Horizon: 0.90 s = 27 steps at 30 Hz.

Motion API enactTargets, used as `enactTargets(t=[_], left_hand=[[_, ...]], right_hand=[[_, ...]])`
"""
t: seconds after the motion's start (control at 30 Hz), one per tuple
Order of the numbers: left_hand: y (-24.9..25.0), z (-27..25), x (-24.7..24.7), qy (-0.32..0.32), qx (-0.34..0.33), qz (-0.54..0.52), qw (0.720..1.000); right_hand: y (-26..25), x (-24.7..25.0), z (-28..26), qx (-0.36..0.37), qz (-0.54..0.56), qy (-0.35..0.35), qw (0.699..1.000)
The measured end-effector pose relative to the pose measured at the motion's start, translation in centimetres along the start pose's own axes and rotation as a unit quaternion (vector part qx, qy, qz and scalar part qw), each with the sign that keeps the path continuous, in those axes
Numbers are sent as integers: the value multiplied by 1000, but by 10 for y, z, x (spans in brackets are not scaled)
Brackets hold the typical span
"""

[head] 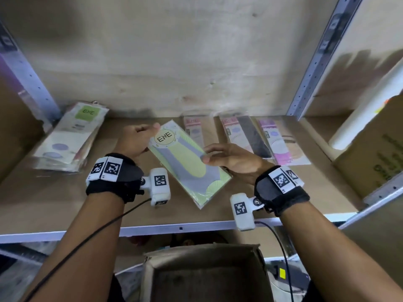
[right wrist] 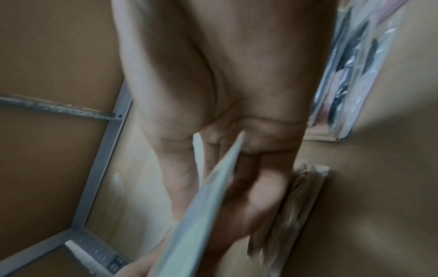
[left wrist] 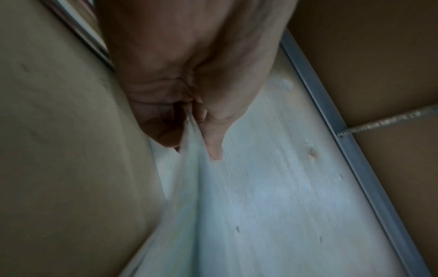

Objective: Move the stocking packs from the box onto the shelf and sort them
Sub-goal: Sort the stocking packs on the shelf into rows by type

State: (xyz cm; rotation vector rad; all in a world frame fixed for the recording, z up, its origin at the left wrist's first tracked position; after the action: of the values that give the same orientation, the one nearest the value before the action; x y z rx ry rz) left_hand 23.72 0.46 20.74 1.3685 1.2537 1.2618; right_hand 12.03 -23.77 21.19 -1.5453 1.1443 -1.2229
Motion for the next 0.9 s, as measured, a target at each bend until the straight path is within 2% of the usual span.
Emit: enactTargets(t=[0.1, 0.2, 0.37, 0.47, 0.57, 0.63, 0.7, 0.8, 0.9], left_hand=[[2, -3, -8, -56, 39, -59, 996], [5, -11, -22, -102, 81, -36, 991], [0, -13, -41, -99, 129, -129, 978], [2, -17, -52, -141, 105, -135, 975], [-1, -32, -68, -205, 89, -76, 972], [-3, -45, -80, -271, 70, -26, 960], [-3, -56, -90, -307, 48, -11, 951], [-2, -59, -98, -293, 7, 5, 956], [-1, -59, -101, -239, -17, 22, 971]], right_hand=[[1, 8, -4, -1, 18, -24, 1000], [5, 17, -9, 11, 28, -14, 999], [18, 31, -22, 9, 32, 39, 999], [14, 39, -25, 18, 51, 79, 995], [10, 46, -26, 17, 142, 148, 979], [8, 46, -25, 23, 160, 185, 969], [8, 46, -23, 25, 160, 217, 963], [6, 48, -21, 13, 129, 226, 966], [7, 54, -22, -22, 77, 166, 983]])
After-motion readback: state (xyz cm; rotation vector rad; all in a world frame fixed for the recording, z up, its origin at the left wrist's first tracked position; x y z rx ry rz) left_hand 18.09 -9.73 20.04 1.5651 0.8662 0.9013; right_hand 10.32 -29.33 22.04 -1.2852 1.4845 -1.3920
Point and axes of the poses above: each hand's wrist, its own z-axis towards the middle knuckle, its own x-axis out of the back of the hand, y = z × x, the point moved 2 cm from there along z, towards the middle knuckle, and after that the axes turned 5 degrees about y, right-handed, at the moved point
